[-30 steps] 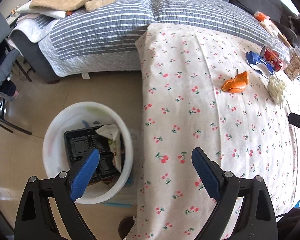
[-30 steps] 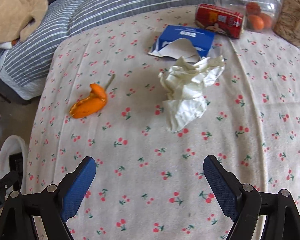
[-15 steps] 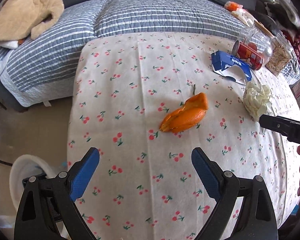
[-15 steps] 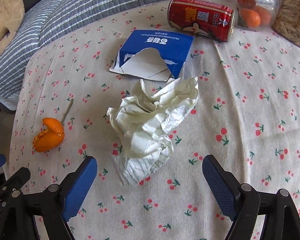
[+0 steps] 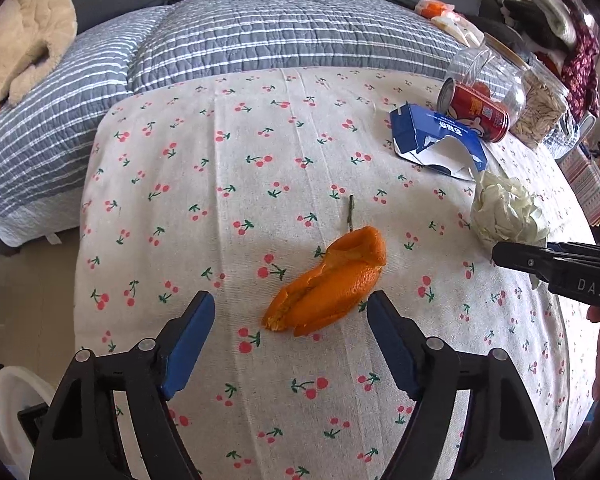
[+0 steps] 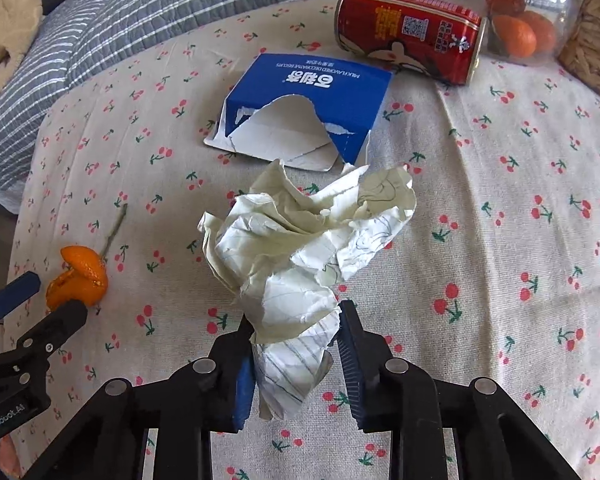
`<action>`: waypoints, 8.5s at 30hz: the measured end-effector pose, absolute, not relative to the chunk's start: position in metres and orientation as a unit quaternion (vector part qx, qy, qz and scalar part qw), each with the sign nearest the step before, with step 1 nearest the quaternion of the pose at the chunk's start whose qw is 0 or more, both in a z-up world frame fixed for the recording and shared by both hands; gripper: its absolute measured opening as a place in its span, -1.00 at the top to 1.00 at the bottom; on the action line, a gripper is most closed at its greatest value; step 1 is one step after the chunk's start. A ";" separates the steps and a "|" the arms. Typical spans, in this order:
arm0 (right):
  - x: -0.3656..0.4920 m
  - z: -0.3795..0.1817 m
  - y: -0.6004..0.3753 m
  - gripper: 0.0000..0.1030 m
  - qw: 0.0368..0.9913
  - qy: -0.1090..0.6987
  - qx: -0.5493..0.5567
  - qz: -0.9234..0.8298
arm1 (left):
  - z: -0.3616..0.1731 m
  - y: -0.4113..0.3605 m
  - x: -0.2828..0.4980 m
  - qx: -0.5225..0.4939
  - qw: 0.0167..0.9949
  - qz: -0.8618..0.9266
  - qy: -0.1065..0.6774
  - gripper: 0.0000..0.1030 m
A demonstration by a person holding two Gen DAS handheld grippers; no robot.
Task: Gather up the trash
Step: 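Grasp the crumpled tissue with the right tool while the left tool grasps the orange peel, then carry the orange peel in the left tool to the bin and release it, then carry the tissue in the right tool over the bin and release it, then move both tools to the blue biscuit box and red can, then grasp the blue biscuit box with the left tool while the right tool grasps the red can, then carry the biscuit box in the left tool over the bin and release it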
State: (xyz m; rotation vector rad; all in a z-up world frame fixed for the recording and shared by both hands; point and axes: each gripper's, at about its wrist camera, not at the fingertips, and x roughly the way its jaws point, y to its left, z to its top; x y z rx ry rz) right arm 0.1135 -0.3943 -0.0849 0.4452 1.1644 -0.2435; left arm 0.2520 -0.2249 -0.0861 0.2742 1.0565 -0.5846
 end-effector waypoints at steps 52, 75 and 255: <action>0.044 -0.031 -0.318 0.35 0.826 0.525 0.194 -0.064 | -0.041 -0.084 0.184 0.058 0.820 -0.208 0.530 0.57; 0.095 -0.050 -0.209 0.35 0.823 0.542 0.168 0.011 | -0.060 0.084 0.201 -0.007 0.835 -0.049 0.549 -0.87; 0.158 -0.084 -0.485 -0.70 0.800 0.452 0.187 -0.347 | -0.018 -0.148 0.221 0.026 0.848 -0.200 0.491 -0.84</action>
